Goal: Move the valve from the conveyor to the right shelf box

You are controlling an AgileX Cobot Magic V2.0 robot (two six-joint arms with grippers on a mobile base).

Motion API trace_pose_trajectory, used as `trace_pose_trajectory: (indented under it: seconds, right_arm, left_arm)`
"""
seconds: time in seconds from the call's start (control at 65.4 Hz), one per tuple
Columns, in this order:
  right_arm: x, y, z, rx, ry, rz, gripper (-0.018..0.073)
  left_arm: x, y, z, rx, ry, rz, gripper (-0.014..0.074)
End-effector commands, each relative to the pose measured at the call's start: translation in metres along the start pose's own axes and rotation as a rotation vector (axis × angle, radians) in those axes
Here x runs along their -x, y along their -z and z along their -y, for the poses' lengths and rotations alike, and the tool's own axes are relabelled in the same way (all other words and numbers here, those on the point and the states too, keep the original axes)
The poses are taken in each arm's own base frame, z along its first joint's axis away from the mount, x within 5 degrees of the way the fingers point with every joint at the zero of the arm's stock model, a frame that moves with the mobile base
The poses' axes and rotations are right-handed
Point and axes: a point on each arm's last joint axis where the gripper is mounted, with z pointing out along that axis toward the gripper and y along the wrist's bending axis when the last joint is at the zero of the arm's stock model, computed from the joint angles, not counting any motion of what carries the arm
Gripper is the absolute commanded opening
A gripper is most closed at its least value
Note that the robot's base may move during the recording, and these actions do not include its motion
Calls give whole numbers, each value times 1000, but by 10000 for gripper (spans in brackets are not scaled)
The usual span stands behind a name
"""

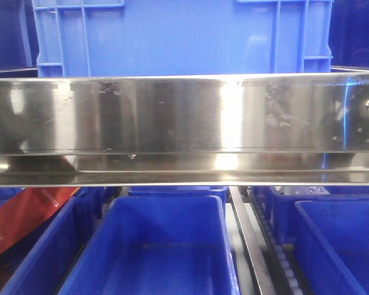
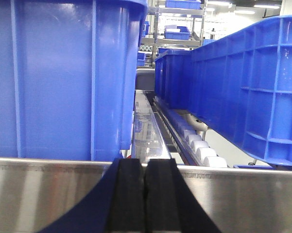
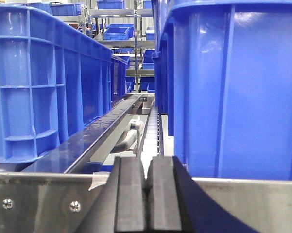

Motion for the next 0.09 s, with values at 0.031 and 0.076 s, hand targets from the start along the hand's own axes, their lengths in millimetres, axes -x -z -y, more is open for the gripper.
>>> trace_pose_trajectory:
  seconds: [0.031,0.076]
  right_arm:
    - [2,0,0,-4,-1,26,-162]
    - [2,0,0,-4,-1,26,-162]
  left_arm:
    - [3,1,0,-6,-3,30,-111]
    - [3,1,0,-6,-3,30,-111]
